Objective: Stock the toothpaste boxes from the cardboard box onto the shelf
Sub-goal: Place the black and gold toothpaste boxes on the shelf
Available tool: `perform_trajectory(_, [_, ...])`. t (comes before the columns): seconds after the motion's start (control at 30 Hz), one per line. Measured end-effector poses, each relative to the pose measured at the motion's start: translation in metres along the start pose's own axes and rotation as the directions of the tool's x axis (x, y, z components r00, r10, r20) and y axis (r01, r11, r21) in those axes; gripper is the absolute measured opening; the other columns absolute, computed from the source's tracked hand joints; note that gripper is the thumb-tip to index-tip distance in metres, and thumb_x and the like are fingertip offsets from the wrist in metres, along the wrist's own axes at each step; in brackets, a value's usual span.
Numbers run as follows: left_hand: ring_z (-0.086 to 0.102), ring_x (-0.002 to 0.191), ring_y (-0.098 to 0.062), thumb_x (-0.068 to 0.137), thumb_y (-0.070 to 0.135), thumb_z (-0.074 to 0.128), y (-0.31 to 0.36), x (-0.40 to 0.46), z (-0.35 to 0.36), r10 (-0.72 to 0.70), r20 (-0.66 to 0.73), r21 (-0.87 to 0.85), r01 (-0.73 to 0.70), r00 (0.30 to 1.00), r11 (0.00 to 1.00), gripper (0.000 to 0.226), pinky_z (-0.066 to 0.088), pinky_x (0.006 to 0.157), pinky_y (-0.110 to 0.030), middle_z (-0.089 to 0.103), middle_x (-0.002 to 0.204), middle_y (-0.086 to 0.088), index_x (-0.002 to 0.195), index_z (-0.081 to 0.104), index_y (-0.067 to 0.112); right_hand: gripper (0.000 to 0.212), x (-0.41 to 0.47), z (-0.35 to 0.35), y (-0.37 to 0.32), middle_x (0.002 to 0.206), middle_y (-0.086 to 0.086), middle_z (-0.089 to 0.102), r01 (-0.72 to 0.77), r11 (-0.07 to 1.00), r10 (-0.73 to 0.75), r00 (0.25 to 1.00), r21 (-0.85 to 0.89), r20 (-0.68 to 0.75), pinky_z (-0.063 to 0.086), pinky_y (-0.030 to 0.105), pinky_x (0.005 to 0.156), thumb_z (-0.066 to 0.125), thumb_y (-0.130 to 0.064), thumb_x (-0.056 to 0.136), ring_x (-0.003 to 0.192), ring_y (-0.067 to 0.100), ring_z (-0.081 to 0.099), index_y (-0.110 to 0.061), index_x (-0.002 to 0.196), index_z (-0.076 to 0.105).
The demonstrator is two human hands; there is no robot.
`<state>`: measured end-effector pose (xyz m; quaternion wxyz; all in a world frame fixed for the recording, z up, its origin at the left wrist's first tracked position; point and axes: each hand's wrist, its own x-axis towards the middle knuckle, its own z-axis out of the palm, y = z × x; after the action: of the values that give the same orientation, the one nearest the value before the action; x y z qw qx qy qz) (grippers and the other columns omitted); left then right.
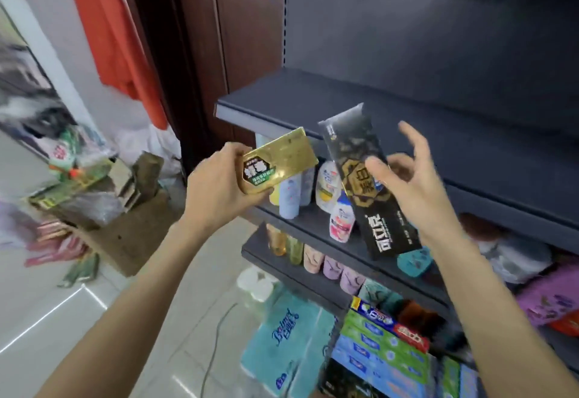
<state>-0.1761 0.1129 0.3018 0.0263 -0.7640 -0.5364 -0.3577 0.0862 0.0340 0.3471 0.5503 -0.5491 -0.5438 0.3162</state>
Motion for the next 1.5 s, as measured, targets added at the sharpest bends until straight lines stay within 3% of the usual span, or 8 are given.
perform_trajectory(0.23, [0.061,0.088,-0.028,0.06,0.07,0.066,-0.036,0.166,0.0,0.346,-0.072,0.097,-0.339,0.935,0.936,0.081,0.046,0.073,-0.039,0.066,0.099,0.0,0.121,0.047,0.021,0.066,0.094,0.025,-0.054,0.098,-0.005,0.064,0.125,0.982,-0.093,0.972,0.141,-0.215,0.047,0.033,0.093,0.061,-0.018,0.089,0.091,0.005,0.063,-0.037,0.143,0.027])
perform_trajectory(0.43, [0.058,0.093,-0.028,0.059,0.08,0.055,-0.048,0.266,0.057,0.525,0.105,0.195,-0.535,0.845,0.822,0.086,0.036,0.083,-0.039,0.061,0.103,-0.004,0.129,0.046,0.03,0.093,0.147,0.054,-0.053,0.126,0.01,0.054,0.148,0.964,-0.089,0.962,0.221,-0.257,0.058,0.034,0.071,0.054,-0.002,0.092,0.095,0.011,0.067,-0.053,0.14,-0.007])
perform_trajectory(0.67, [0.054,0.098,-0.03,0.061,0.074,0.064,-0.052,0.312,0.124,0.651,0.189,0.161,-0.677,0.735,0.718,0.082,0.029,0.09,-0.043,0.058,0.105,-0.008,0.127,0.05,0.027,0.077,0.182,0.077,-0.015,0.113,0.005,0.055,0.091,0.98,-0.015,0.922,0.178,-0.387,0.058,0.03,0.068,0.059,0.007,0.085,0.1,0.018,0.062,-0.035,0.136,0.019])
perform_trajectory(0.8, [0.038,0.119,-0.029,0.082,0.05,0.061,-0.056,0.315,0.144,0.619,0.326,-0.043,-0.643,0.715,0.765,0.063,0.033,0.098,-0.045,0.05,0.126,-0.006,0.139,0.04,0.032,0.05,0.187,0.06,-0.004,0.104,-0.003,0.055,0.062,0.993,-0.001,0.86,0.103,-0.51,0.056,0.042,0.083,0.069,-0.003,0.081,0.097,0.016,0.061,-0.02,0.114,0.036])
perform_trajectory(0.97, [0.044,0.12,-0.029,0.087,0.035,0.061,-0.072,0.325,0.134,0.628,0.331,-0.179,-0.607,0.705,0.775,0.051,0.037,0.098,-0.044,0.053,0.132,-0.002,0.135,0.045,0.032,0.038,0.182,0.023,-0.004,0.096,-0.003,0.061,-0.132,0.97,0.012,0.863,-0.202,-0.505,0.047,0.022,0.073,0.082,-0.025,0.069,0.084,0.011,0.059,-0.023,0.091,0.051])
perform_trajectory(1.1, [0.046,0.119,-0.027,0.086,0.037,0.063,-0.086,0.334,0.125,0.563,0.409,-0.232,-0.515,0.718,0.825,0.052,0.036,0.1,-0.042,0.054,0.128,-0.003,0.135,0.045,0.033,0.079,0.174,0.007,-0.017,0.107,0.0,0.062,-0.169,0.916,0.124,0.982,-0.364,-0.144,0.048,0.025,0.083,0.08,-0.017,0.072,0.087,0.012,0.063,-0.043,0.13,0.033])
perform_trajectory(1.2, [0.044,0.115,-0.024,0.086,0.035,0.064,-0.091,0.34,0.127,0.565,0.426,-0.336,-0.456,0.707,0.824,0.05,0.036,0.096,-0.039,0.054,0.123,-0.003,0.133,0.047,0.033,0.062,0.178,0.017,-0.014,0.121,-0.011,0.059,0.008,0.75,0.037,0.998,-0.662,0.055,0.044,0.033,0.099,0.075,-0.021,0.078,0.11,0.009,0.056,-0.044,0.127,0.046])
perform_trajectory(1.5, [0.042,0.119,-0.029,0.09,0.018,0.061,-0.103,0.376,0.147,0.481,0.353,-0.461,-0.298,0.803,0.836,0.045,0.024,0.105,-0.035,0.052,0.123,-0.011,0.133,0.051,0.02,0.051,0.253,0.064,0.018,0.117,0.001,0.058,0.03,0.831,-0.029,1.0,-0.556,0.011,0.046,0.039,0.098,0.072,-0.01,0.079,0.109,0.017,0.055,-0.04,0.116,0.053])
